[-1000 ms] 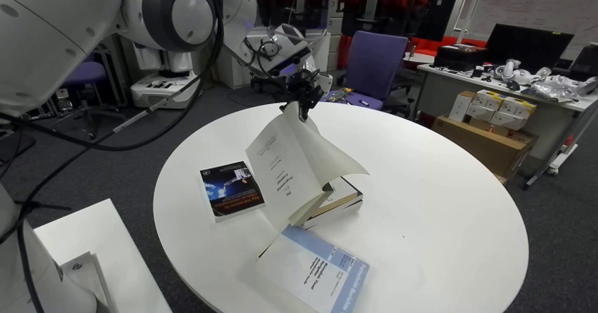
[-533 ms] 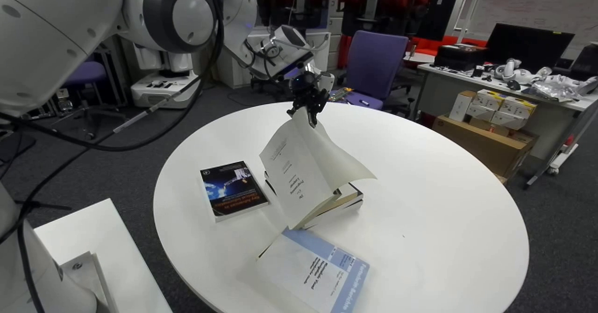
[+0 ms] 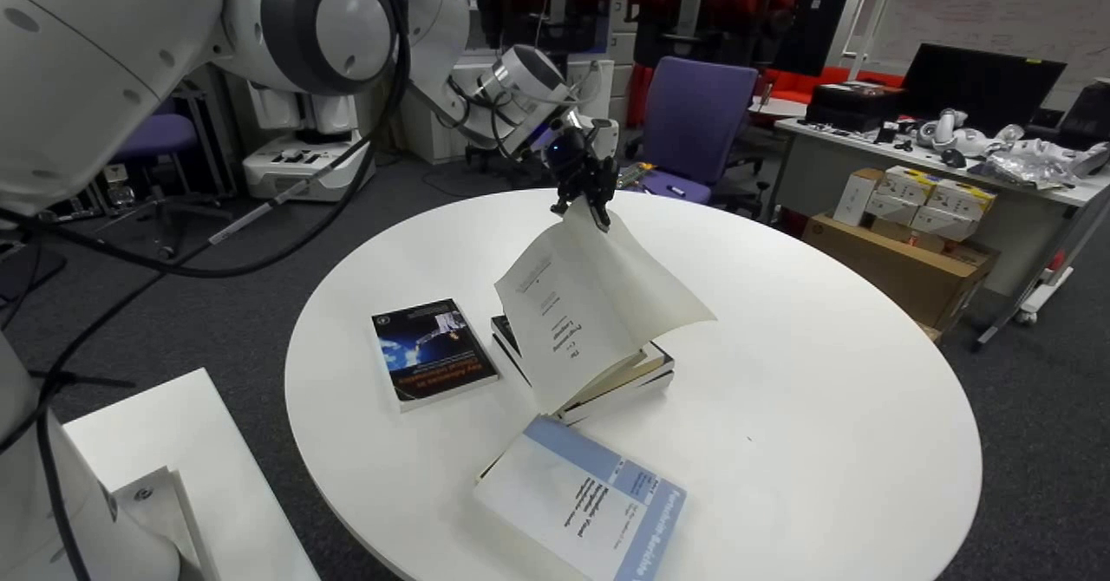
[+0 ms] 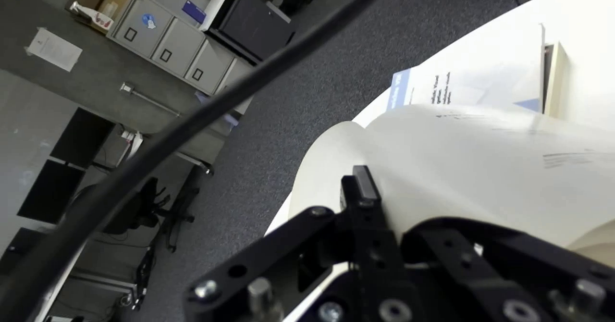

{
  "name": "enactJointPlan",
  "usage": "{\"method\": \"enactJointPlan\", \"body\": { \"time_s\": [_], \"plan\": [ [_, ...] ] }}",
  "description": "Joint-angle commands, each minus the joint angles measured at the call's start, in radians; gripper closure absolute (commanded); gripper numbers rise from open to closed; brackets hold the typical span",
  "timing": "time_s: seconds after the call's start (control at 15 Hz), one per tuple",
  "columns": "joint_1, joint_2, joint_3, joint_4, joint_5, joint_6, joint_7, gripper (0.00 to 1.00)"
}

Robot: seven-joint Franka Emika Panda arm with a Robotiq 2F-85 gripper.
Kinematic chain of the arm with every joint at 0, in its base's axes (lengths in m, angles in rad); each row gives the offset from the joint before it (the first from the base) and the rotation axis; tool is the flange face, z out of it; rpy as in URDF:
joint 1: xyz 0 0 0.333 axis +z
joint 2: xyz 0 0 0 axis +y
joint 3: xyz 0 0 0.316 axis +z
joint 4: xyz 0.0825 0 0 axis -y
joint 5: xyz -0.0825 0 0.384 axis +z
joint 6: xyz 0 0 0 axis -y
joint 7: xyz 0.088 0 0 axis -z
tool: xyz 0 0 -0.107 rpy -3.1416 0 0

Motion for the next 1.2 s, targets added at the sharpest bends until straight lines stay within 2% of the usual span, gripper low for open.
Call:
{"method": "enactJointPlan", "body": {
  "time_s": [0.0, 0.47, 0.73, 1.13],
  "plan": [
    [0.031, -0.042, -0.032, -0.017, -0.050, 0.032, 0.035, 1.00],
    [0.063, -0.021, -0.051, -0.020, -0.103, 0.074, 0.147, 1.00],
    [0.084, 0.006, -0.080, -0.013, -0.171, 0.058, 0.215, 1.00],
    [0.114, 0.070, -0.088, -0.008, -0.263, 0.039, 0.239, 1.00]
  ]
}}
